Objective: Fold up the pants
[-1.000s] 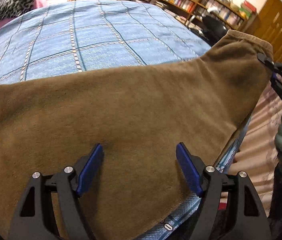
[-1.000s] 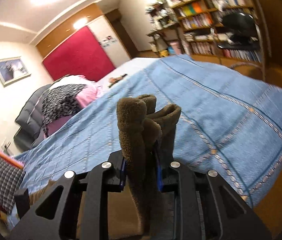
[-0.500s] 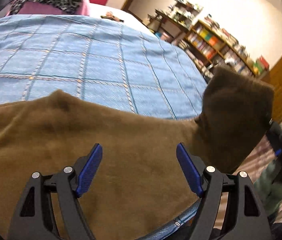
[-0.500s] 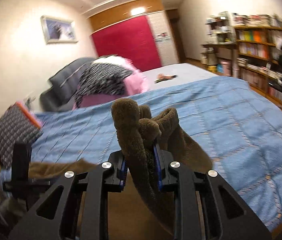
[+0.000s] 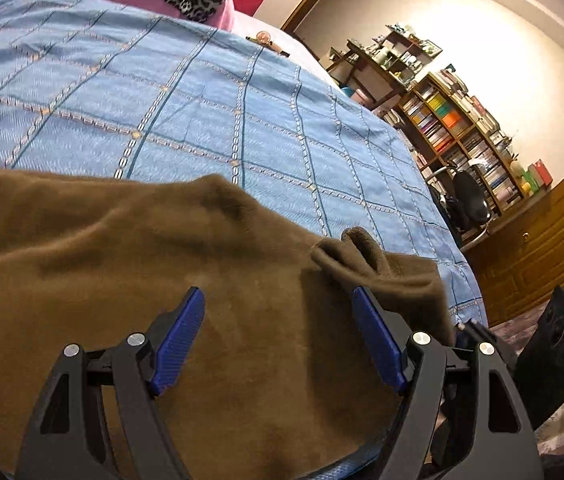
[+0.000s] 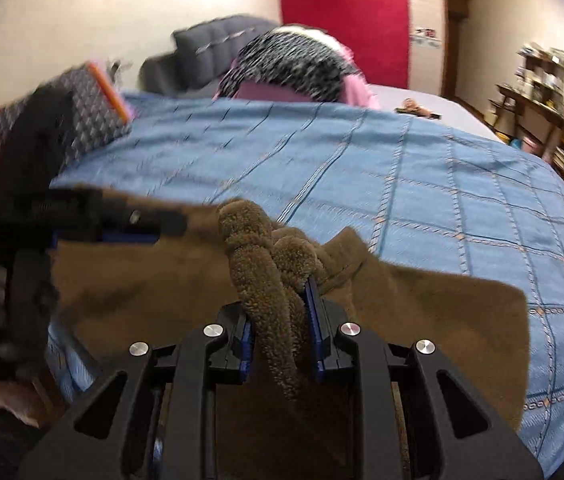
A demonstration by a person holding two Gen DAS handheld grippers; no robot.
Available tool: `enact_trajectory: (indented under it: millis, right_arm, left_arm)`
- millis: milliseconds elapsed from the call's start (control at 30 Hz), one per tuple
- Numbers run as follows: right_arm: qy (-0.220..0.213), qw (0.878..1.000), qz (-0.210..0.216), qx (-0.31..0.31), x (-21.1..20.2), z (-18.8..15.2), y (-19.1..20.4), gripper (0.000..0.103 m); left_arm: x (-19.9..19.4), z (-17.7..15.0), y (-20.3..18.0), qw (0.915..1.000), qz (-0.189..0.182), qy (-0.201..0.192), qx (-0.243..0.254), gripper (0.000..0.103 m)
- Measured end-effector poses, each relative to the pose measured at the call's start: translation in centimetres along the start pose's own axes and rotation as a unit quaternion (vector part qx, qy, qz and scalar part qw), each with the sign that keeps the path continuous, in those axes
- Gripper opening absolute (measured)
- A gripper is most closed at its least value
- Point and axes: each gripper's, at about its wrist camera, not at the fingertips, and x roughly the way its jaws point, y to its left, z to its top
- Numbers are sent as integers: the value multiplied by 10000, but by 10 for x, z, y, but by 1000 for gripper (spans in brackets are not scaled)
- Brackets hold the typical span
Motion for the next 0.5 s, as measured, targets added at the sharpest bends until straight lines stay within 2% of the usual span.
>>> enact_trajectory:
  millis: [233,333,500]
  right_arm:
    - [326,9973,473,-455,13,-23,24,23]
    - [492,9945,639,-669,20,-33,34,23]
    - [643,9918,896,-643,28,-41,33,24]
  left_arm:
    - [9,-1,9,9994,-242,174,-187,82]
    - [16,-3,5,9982,-424,397,-170,82]
    - [34,-10,-4,9946,-631,797,-182,82]
